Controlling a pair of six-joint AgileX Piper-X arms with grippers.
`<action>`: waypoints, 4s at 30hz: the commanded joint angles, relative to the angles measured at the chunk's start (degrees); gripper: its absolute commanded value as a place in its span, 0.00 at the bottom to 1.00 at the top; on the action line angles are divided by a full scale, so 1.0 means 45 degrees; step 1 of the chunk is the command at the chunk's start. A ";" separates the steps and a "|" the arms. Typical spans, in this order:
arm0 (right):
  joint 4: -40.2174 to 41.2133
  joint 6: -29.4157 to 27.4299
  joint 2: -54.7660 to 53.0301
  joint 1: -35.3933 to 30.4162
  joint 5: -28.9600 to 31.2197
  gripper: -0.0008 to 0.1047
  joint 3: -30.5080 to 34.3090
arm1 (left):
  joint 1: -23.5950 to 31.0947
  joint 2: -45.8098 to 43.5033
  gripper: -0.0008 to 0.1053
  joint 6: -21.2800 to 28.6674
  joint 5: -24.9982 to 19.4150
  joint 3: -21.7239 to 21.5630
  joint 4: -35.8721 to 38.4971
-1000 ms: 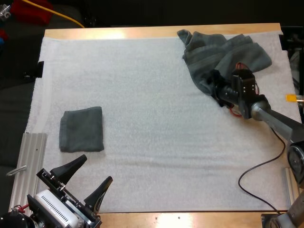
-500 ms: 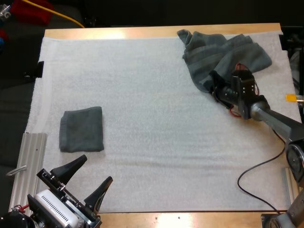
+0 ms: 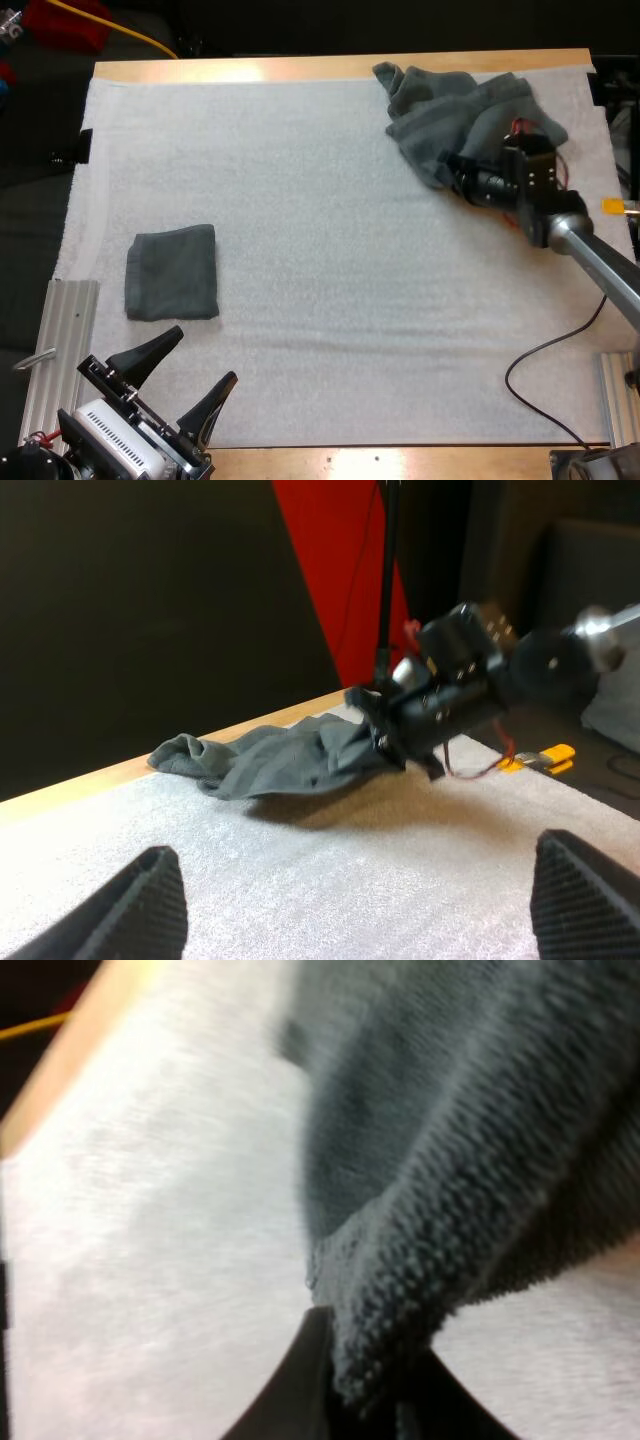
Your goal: Pick towel from pile, fold and stack
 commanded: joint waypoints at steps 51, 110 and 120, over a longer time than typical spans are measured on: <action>0.8146 -0.6493 -0.1681 0.9283 0.5255 0.35 -0.3403 | -0.0064 0.0022 0.66 -0.0265 0.0099 -0.0090 -0.0062; 1.0194 -0.7404 -0.4271 0.3150 0.1315 0.75 -0.3403 | -0.0064 0.1161 0.66 -0.0553 0.0100 0.0280 0.1964; 0.9866 -0.7548 -0.2227 0.3139 0.1184 0.75 -0.3403 | -0.0064 0.1161 0.66 -0.0553 0.0100 0.0280 0.2307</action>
